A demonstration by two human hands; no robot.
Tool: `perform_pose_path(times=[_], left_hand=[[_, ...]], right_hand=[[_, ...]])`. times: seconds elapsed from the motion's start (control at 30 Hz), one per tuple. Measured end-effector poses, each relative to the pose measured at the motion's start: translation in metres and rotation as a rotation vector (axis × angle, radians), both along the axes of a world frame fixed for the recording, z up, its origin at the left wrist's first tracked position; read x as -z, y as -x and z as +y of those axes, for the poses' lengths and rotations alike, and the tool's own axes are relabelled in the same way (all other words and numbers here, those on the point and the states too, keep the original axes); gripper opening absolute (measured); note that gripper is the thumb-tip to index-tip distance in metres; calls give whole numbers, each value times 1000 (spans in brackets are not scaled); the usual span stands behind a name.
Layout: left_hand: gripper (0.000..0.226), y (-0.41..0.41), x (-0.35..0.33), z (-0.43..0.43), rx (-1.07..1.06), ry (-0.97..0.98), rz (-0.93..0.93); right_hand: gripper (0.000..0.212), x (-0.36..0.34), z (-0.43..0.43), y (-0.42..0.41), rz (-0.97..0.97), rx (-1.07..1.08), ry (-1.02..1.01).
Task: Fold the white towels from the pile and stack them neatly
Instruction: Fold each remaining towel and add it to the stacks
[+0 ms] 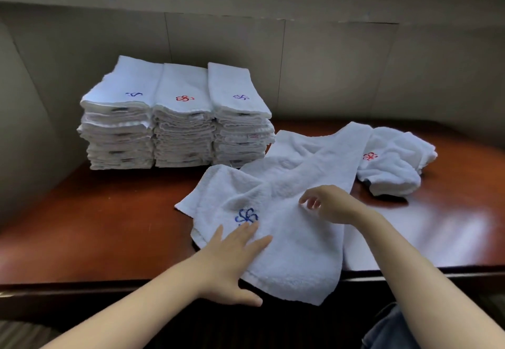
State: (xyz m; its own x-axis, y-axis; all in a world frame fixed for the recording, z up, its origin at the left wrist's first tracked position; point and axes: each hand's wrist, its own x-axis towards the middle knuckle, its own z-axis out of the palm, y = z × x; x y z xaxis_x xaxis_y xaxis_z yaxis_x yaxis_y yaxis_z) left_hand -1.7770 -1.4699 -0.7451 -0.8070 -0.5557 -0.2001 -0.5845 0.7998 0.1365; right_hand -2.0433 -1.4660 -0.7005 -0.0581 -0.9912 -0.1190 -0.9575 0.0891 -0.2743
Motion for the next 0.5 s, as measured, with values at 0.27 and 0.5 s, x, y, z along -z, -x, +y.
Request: perform_pose_path(times=[0.27, 0.5], left_hand=[[77, 10, 13, 24, 116, 525, 345], [23, 34, 6, 37, 32, 447, 596]], right_hand=[[59, 1, 17, 30, -127, 112, 74], [56, 6, 29, 54, -148, 125, -112]])
